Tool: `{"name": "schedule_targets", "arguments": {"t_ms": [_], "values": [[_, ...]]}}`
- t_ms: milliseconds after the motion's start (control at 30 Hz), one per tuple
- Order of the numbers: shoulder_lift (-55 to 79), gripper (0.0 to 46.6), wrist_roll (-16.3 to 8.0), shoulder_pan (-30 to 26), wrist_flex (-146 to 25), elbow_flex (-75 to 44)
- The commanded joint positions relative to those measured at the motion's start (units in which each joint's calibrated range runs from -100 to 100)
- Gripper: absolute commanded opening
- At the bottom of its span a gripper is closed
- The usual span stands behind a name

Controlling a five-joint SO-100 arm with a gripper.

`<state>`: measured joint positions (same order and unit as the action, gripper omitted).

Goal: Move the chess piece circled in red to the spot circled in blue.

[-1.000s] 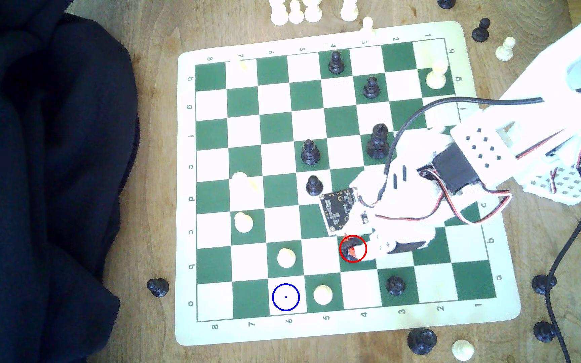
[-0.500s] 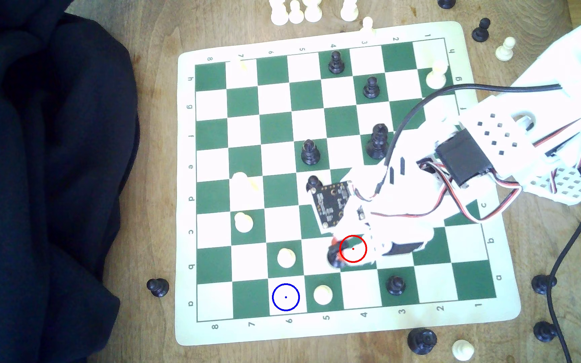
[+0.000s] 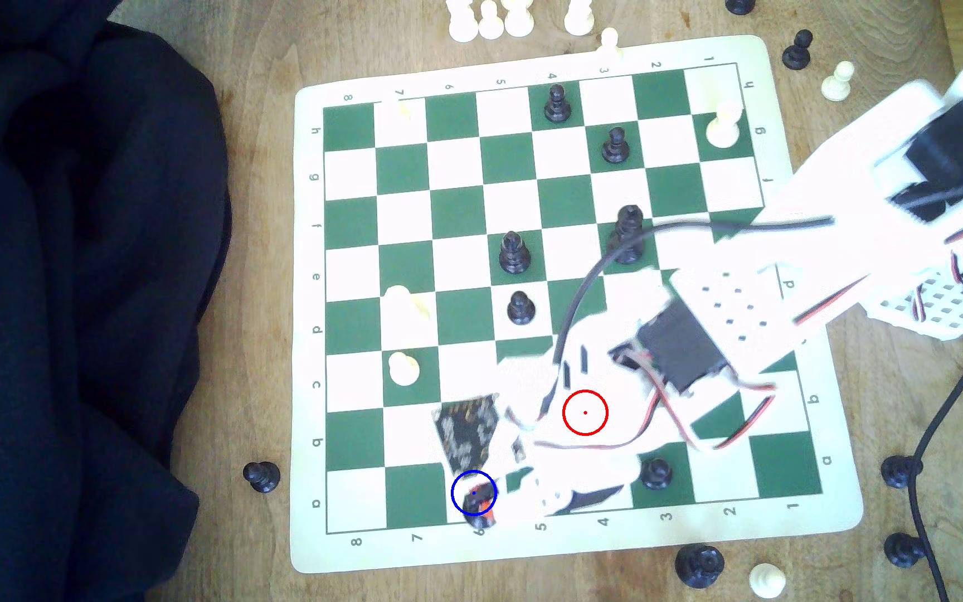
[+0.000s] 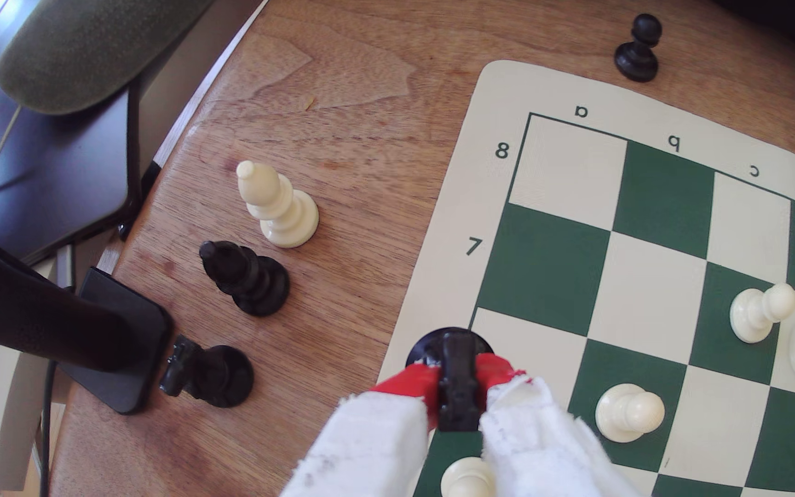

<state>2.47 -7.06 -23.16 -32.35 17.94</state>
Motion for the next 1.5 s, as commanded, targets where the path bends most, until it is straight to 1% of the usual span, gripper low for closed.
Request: {"name": "schedule_targets", "arguments": {"t_ms": [0, 400, 767, 1133, 1233, 1267, 1300, 1333, 1400, 1467], "values": [[0.9, 0.2, 0.0, -0.1, 2.5, -5.5], [7.7, 0.2, 1.4, 1.2, 4.8, -7.4], [8.9, 0.2, 2.6, 2.8, 3.8, -6.9], [9.9, 0.2, 3.1, 2.5, 1.3, -7.6], [9.9, 3.3, 3.1, 2.5, 1.2, -7.7], [9.9, 7.4, 3.0, 2.5, 1.2, -7.9], [9.9, 9.8, 2.9, 2.5, 1.2, -8.0], [9.9, 11.1, 2.9, 2.5, 1.2, -8.1], [9.4, 12.8, 2.8, 2.5, 1.2, -8.4], [8.7, 12.9, 2.6, 2.4, -0.1, -9.5]]}}
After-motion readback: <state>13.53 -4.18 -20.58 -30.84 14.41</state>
